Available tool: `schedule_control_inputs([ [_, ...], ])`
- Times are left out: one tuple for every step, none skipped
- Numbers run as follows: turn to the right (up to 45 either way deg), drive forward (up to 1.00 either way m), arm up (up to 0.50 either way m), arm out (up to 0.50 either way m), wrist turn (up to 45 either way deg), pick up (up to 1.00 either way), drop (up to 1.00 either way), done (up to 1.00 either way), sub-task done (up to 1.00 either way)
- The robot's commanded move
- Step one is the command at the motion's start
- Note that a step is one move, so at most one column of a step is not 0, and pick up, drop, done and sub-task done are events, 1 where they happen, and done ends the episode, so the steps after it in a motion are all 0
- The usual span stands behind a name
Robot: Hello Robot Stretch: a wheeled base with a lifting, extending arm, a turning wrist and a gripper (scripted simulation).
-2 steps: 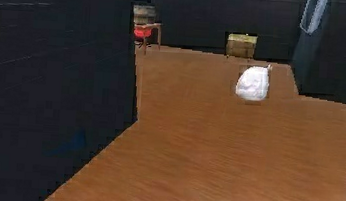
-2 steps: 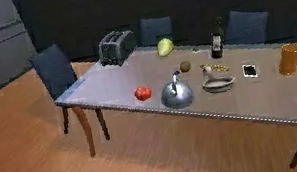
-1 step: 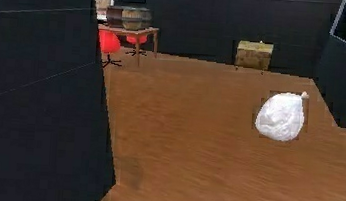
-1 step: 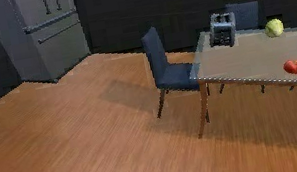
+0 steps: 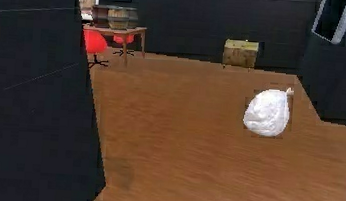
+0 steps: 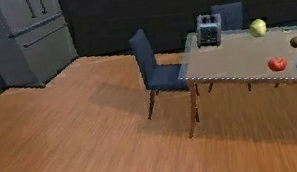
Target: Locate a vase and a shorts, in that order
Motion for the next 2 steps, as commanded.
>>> schedule_control_inputs([
  [0.0,1.0,0.0,0.0,0.0,0.0,0.0,0.0,0.0],
  [0.0,0.2,0.0,0.0,0.0,0.0,0.0,0.0,0.0],
])
